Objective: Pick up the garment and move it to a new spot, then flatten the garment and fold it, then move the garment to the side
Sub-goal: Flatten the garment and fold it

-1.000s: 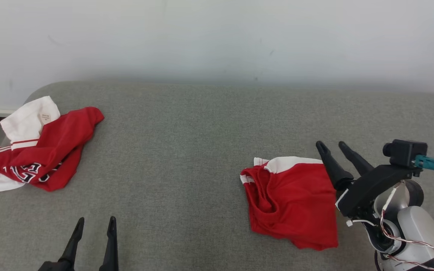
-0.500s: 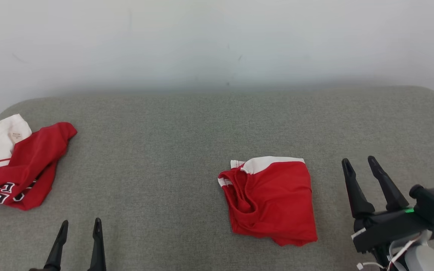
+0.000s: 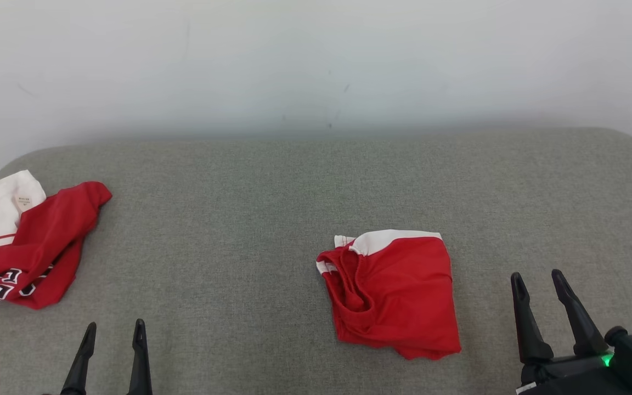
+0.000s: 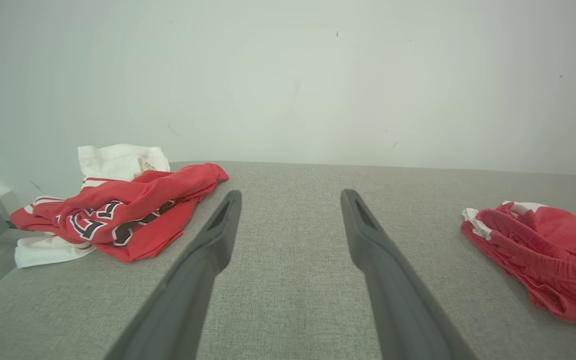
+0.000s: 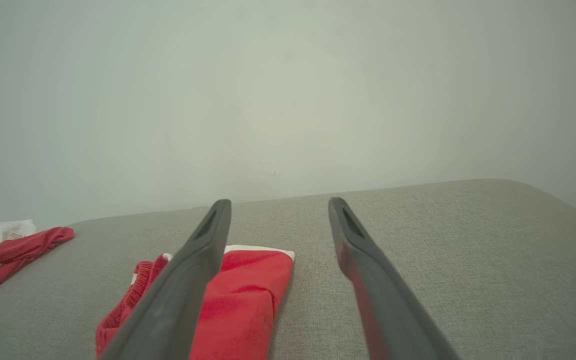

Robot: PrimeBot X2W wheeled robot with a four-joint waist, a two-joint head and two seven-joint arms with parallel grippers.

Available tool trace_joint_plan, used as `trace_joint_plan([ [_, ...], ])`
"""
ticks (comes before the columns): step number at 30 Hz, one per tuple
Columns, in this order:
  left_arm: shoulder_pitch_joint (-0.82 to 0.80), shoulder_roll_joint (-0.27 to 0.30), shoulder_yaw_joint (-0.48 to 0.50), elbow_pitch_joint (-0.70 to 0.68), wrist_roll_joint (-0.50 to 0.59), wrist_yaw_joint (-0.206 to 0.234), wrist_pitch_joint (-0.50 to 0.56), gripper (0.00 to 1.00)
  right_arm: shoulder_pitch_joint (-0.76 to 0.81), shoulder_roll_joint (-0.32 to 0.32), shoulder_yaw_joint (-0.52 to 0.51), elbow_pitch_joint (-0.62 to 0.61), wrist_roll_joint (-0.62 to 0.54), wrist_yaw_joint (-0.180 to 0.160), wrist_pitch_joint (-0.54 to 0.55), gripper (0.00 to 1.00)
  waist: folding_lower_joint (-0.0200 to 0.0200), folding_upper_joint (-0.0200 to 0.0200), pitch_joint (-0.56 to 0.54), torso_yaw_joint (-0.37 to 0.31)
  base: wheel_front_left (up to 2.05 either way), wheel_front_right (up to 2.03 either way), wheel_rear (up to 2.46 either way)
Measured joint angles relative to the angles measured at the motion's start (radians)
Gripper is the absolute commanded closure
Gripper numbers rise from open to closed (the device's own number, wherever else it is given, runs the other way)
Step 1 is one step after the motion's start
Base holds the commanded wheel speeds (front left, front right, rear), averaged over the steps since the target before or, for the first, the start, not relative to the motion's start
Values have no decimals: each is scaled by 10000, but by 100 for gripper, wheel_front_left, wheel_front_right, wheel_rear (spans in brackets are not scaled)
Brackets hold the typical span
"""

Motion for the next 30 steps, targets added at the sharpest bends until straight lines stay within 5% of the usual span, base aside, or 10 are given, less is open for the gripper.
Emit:
trace_joint_plan([
  [15,88,38,-29,-61,6,0,0,0,801,980,-769,-493,-1009,0,-36,0,0,0,-34,135,0,0,0],
  [30,132,140,-134,8,10,0,2,0,896,1277,-1007,-134,-1432,0,198,0,1,1,-111,272,0,0,0],
])
